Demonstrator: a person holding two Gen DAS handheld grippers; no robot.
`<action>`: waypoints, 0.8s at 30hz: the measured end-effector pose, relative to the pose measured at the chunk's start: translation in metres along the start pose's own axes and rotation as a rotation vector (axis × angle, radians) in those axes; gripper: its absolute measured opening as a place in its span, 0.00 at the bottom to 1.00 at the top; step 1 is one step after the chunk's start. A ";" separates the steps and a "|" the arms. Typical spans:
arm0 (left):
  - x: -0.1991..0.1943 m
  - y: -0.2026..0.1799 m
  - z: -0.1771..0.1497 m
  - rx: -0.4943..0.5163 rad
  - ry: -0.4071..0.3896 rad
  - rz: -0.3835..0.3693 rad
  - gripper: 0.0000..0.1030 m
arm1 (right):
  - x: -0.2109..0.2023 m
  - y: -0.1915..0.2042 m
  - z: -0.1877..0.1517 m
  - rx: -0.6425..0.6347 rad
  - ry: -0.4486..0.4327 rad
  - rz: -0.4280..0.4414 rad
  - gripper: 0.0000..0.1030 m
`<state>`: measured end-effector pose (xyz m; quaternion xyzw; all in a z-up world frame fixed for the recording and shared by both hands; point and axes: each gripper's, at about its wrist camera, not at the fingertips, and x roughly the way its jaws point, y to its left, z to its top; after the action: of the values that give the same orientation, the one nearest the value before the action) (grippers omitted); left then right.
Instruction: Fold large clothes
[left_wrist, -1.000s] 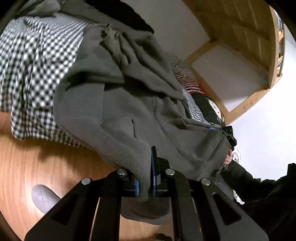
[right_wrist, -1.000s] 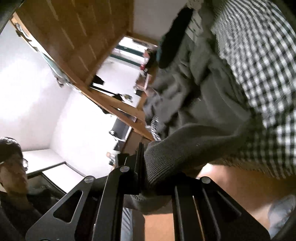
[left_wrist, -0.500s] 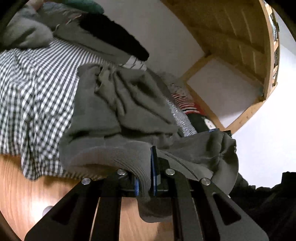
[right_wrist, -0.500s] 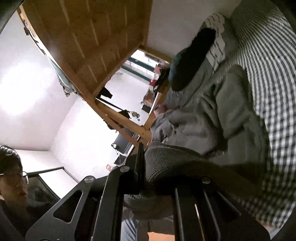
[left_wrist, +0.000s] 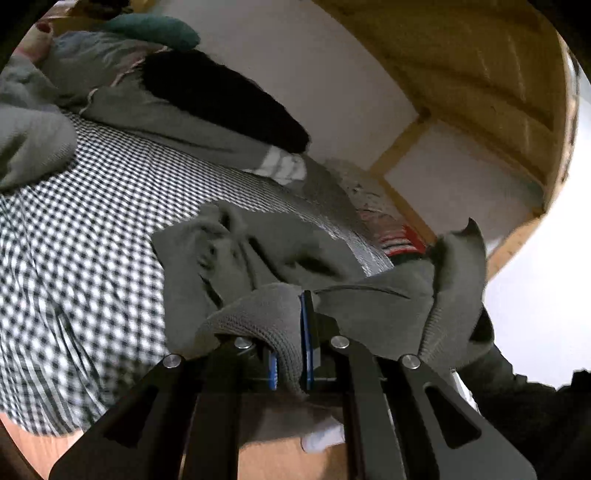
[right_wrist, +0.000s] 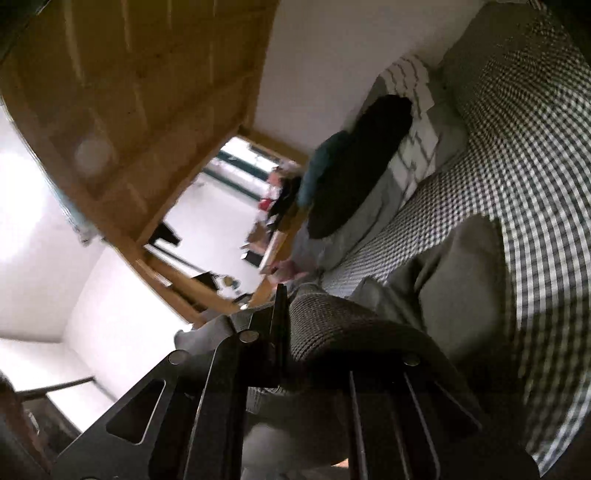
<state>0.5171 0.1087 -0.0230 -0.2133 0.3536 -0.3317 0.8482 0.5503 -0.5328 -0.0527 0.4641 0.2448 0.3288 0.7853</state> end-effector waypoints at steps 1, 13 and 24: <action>0.005 0.007 0.007 -0.013 0.001 0.007 0.08 | 0.008 -0.002 0.008 0.012 -0.005 -0.027 0.09; 0.071 0.093 0.061 -0.185 0.053 0.014 0.09 | 0.120 -0.065 0.082 0.158 0.039 -0.283 0.09; 0.107 0.133 0.095 -0.251 0.180 -0.144 0.20 | 0.188 -0.145 0.107 0.449 0.150 -0.337 0.65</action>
<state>0.6989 0.1354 -0.0890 -0.3115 0.4506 -0.3627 0.7539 0.7904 -0.5049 -0.1486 0.5534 0.4426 0.1647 0.6861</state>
